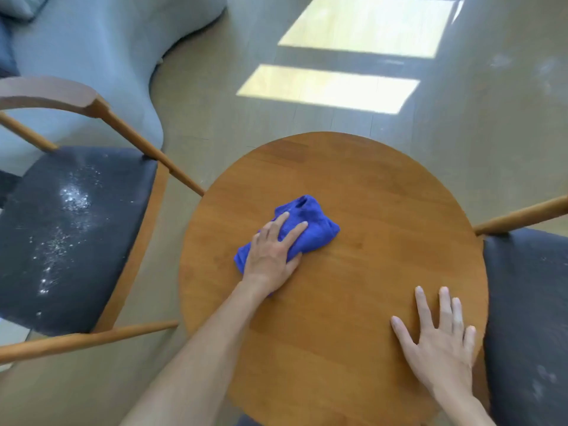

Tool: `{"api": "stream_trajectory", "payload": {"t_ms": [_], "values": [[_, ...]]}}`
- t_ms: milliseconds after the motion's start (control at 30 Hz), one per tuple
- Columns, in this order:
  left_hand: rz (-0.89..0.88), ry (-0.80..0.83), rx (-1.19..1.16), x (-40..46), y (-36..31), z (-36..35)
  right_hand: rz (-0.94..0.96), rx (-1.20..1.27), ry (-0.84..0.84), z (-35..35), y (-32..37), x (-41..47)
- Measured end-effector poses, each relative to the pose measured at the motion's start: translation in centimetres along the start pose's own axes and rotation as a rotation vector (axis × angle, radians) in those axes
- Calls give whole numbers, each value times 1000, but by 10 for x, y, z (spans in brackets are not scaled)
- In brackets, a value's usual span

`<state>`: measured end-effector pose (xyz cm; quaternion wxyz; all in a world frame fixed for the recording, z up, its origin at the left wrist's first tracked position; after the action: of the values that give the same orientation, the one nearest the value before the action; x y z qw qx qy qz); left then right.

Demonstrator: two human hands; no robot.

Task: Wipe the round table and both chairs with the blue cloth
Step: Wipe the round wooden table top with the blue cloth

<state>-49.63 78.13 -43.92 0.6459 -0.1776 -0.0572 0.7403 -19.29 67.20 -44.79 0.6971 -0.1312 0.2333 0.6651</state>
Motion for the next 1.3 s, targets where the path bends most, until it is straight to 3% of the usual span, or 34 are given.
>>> {"api": "stream_trajectory", "payload": {"t_ms": [100,200,333,467,667,800,1067,1167,1300], "values": [[289,-73,-59,-16,89,29,-21,-6,25,0,4,-1],[469,-150,-131,-34,131,38,-11,-15,7,2,5,-2],[550,-208,-151,-40,131,35,0,-20,-2,-2,2,0],[613,-236,-155,-40,98,22,46,59,-135,-7,0,1],[333,-221,-155,-43,-34,-25,120,162,-121,-4,-2,1],[163,-94,-142,-45,-130,-61,181,196,-268,-7,-11,-19],[-364,268,40,-55,-280,-114,227,256,-479,-20,-17,-45],[-572,330,95,-65,-301,-123,243,243,-504,-17,-17,-45],[-632,292,73,-60,-271,-112,211,246,-475,-21,-22,-41]]}}
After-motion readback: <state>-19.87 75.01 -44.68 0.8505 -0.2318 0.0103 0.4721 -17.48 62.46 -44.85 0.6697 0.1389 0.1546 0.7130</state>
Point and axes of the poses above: each hand's wrist, its own x-axis towards the middle knuckle, its own z-axis out of the back of the hand, y = z × x, the point moved 6 cm from there along x, towards the middle knuckle, and after that the axes turned 14 degrees about z, right-handed, at the moved point
